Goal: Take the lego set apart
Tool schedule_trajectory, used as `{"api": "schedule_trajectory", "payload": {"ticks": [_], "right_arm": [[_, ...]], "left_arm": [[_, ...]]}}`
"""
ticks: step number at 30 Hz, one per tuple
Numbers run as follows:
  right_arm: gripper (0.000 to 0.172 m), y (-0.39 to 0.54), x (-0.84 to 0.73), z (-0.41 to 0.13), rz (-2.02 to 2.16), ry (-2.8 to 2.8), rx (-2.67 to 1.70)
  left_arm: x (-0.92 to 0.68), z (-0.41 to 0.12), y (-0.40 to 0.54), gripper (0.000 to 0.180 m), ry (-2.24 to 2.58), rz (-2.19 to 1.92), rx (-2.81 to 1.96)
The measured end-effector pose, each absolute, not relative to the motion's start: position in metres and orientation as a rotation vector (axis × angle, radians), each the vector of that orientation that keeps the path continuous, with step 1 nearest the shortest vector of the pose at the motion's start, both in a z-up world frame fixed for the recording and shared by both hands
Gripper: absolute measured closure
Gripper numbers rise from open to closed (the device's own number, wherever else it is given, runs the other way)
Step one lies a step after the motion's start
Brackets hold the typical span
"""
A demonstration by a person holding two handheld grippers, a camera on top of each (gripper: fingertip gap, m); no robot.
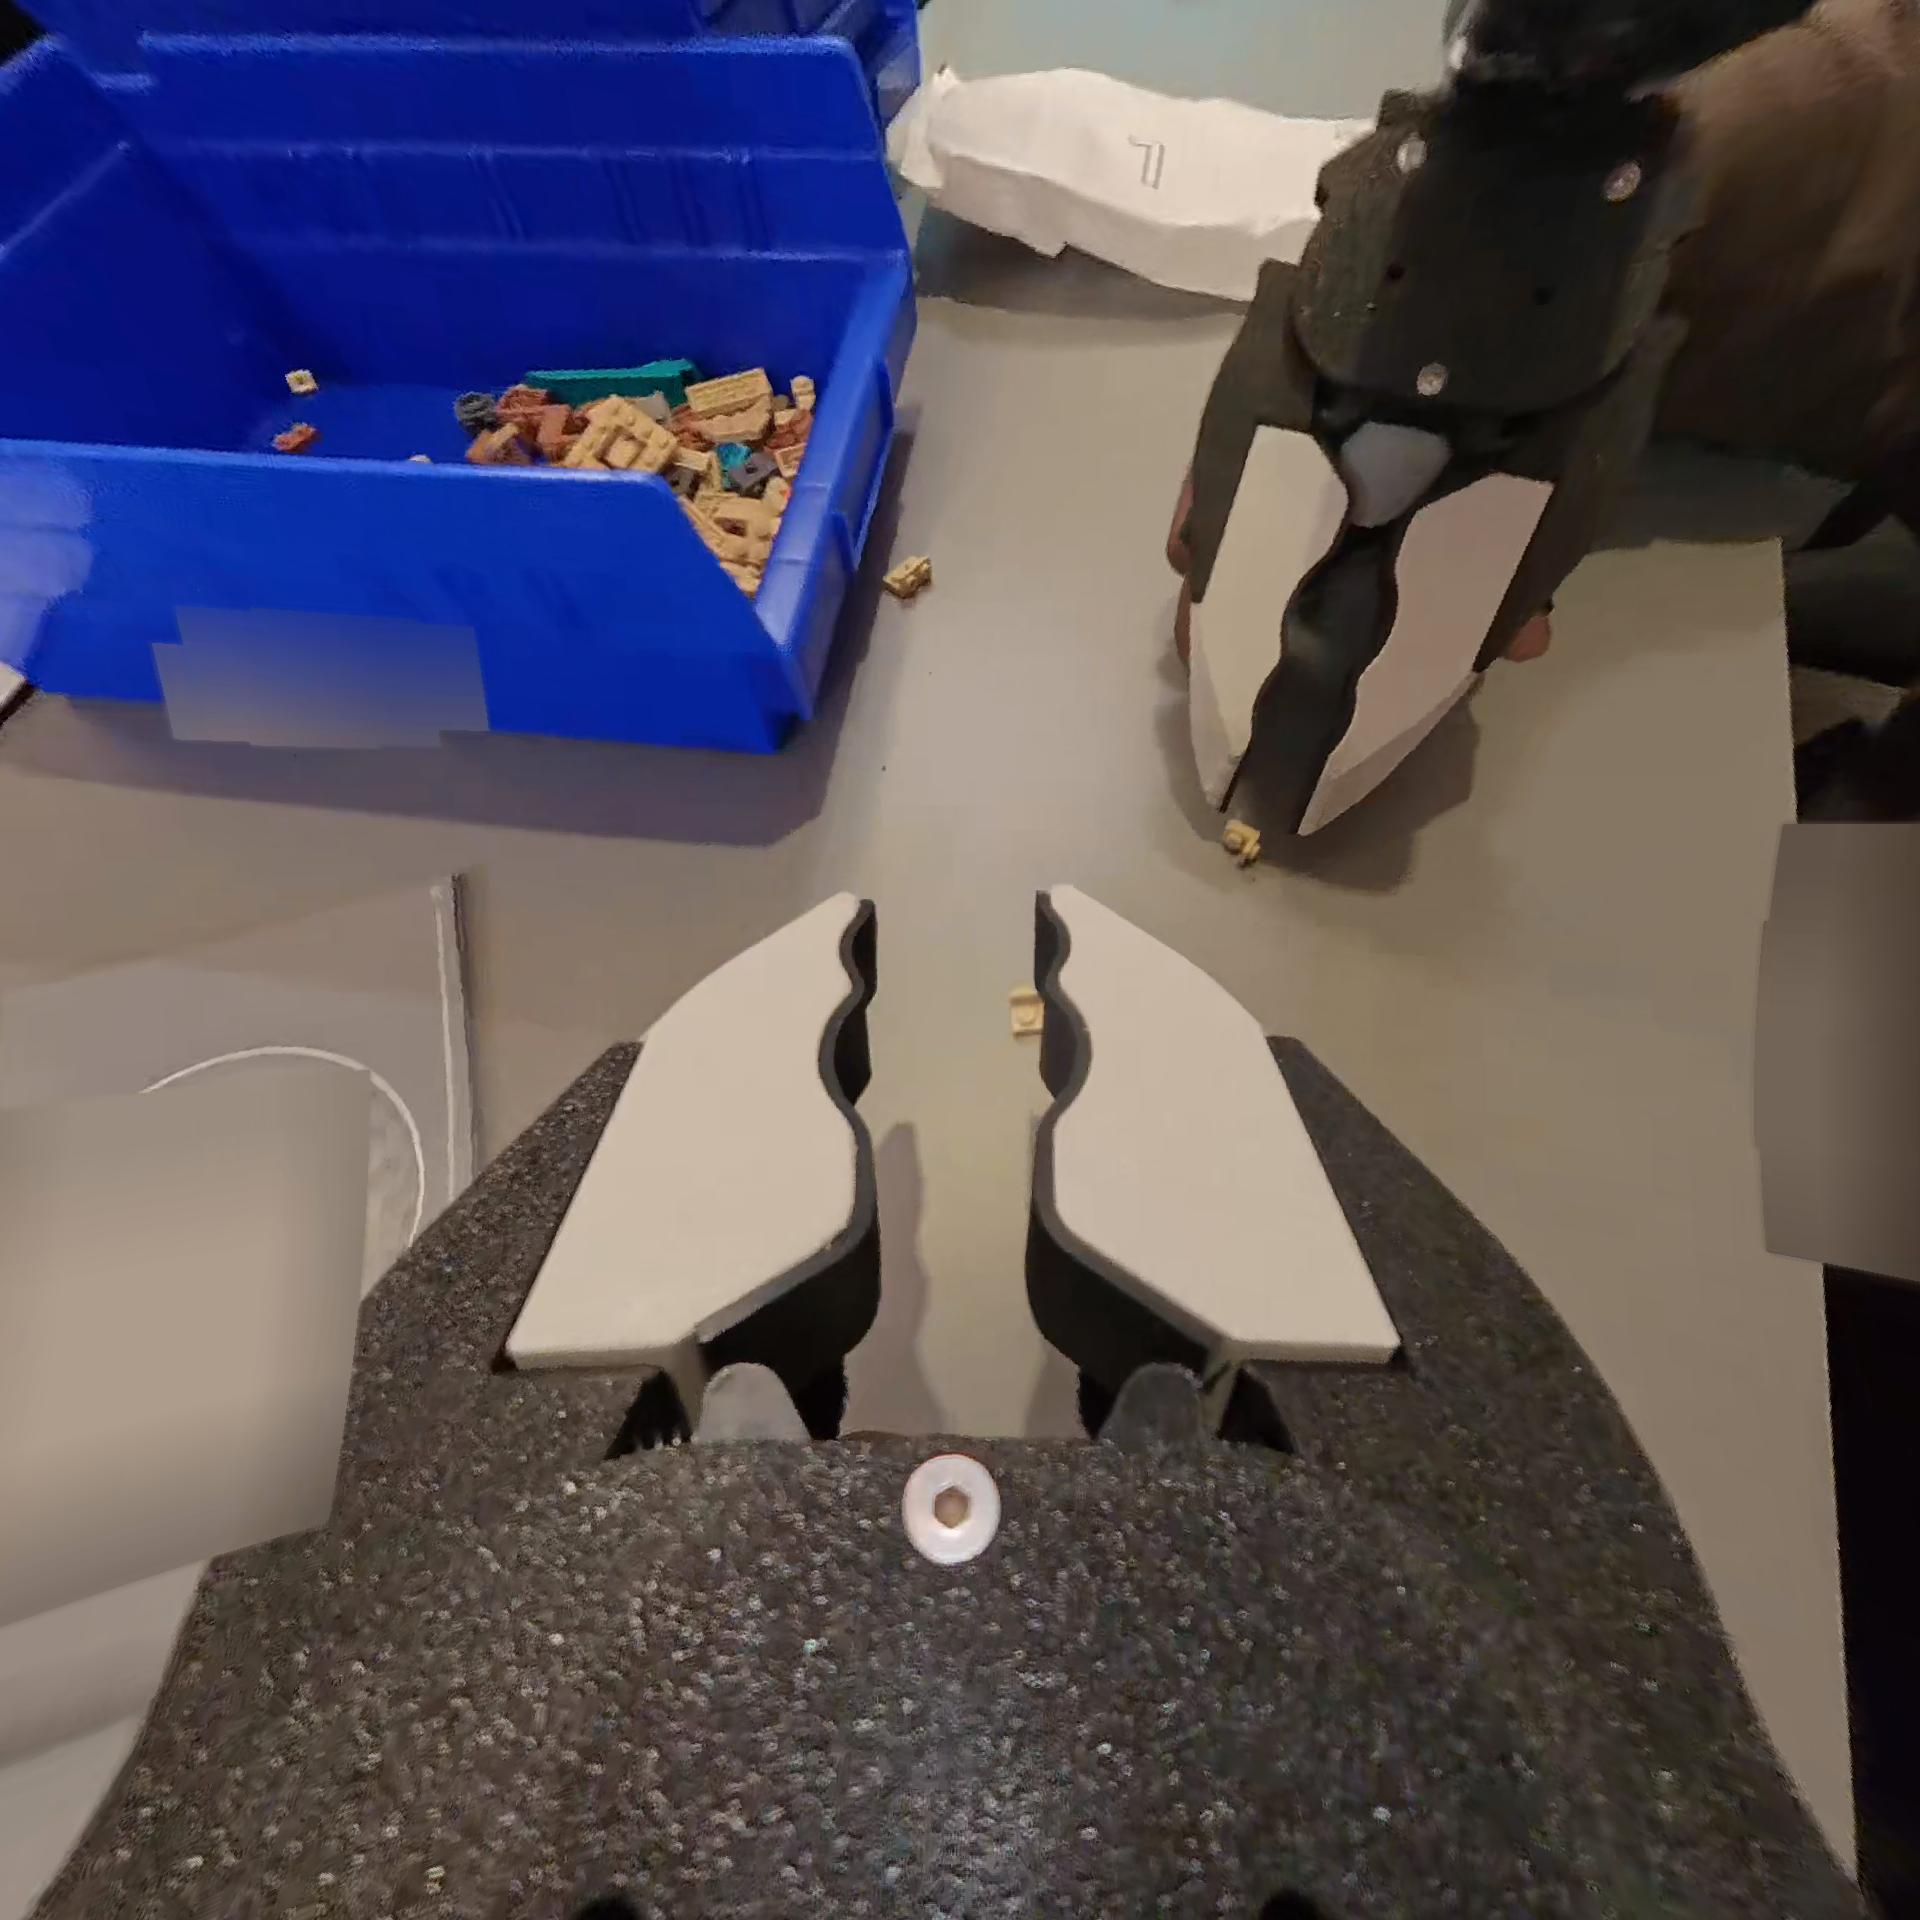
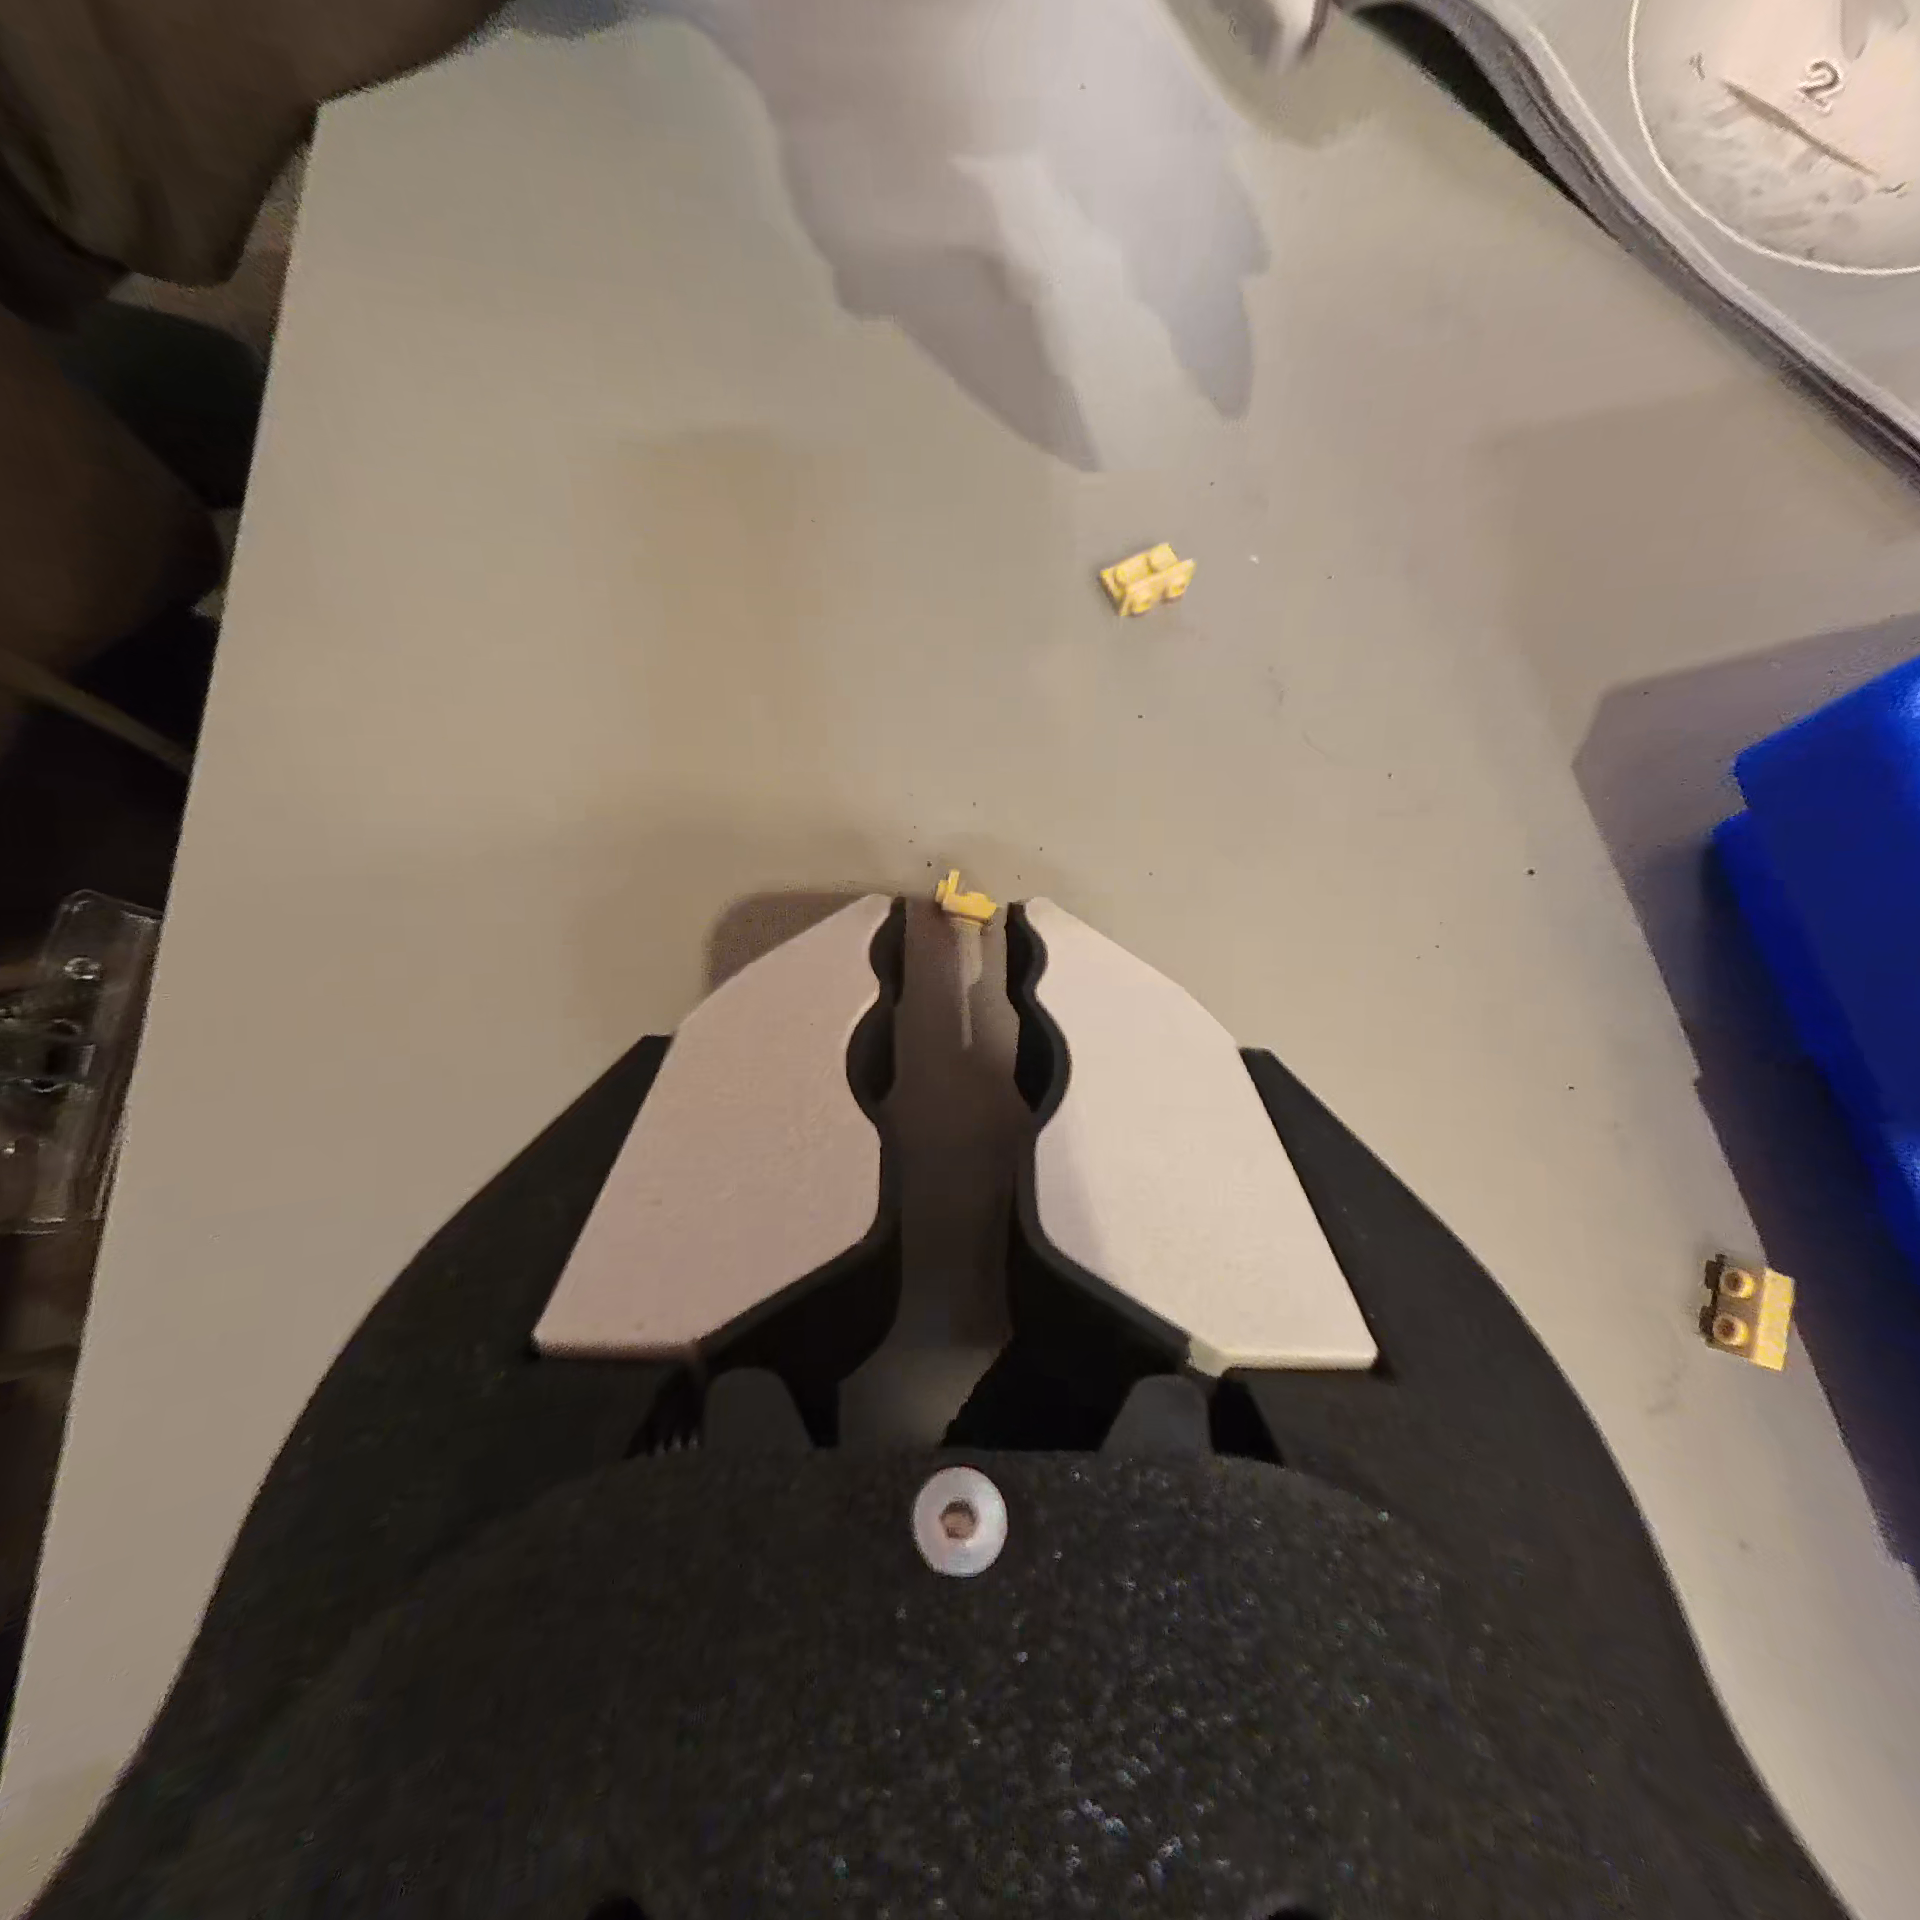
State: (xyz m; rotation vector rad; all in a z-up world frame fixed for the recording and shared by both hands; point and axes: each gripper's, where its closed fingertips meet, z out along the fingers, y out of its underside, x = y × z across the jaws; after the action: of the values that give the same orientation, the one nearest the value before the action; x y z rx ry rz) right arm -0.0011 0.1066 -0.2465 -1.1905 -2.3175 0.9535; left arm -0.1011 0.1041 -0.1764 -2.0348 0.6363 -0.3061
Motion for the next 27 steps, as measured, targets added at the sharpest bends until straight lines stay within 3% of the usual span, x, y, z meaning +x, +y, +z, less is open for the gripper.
{"api": "schedule_trajectory", "payload": {"ticks": [4, 11, 14, 19, 24, 27], "right_arm": [[0.152, 0.110, -0.002, -0.248, 0.900, -2.283, -1.227], [0.149, 0.112, 0.001, -0.244, 0.904, -2.209, -1.257], [0.149, 0.115, 0.004, -0.244, 0.899, -2.193, -1.275], [0.135, 0.120, 0.003, -0.248, 0.857, -2.187, -1.311], [0.135, 0.120, -0.001, -0.248, 0.818, -2.169, -1.324], [0.136, 0.118, -0.003, -0.249, 0.810, -2.159, -1.328]], "left_arm": [[-0.123, -0.136, 0.095, 0.151, 0.465, -0.385, -1.849], [-0.186, -0.005, 0.026, 0.152, 0.184, -0.636, -1.185], [-0.201, 0.010, 0.005, 0.154, 0.131, -0.616, -1.115], [-0.160, -0.061, 0.046, 0.152, 0.262, -0.510, -1.545], [-0.103, -0.178, 0.086, 0.144, 0.558, -0.322, -2.064], [-0.082, -0.222, 0.094, 0.143, 0.677, -0.294, -2.207]]}}
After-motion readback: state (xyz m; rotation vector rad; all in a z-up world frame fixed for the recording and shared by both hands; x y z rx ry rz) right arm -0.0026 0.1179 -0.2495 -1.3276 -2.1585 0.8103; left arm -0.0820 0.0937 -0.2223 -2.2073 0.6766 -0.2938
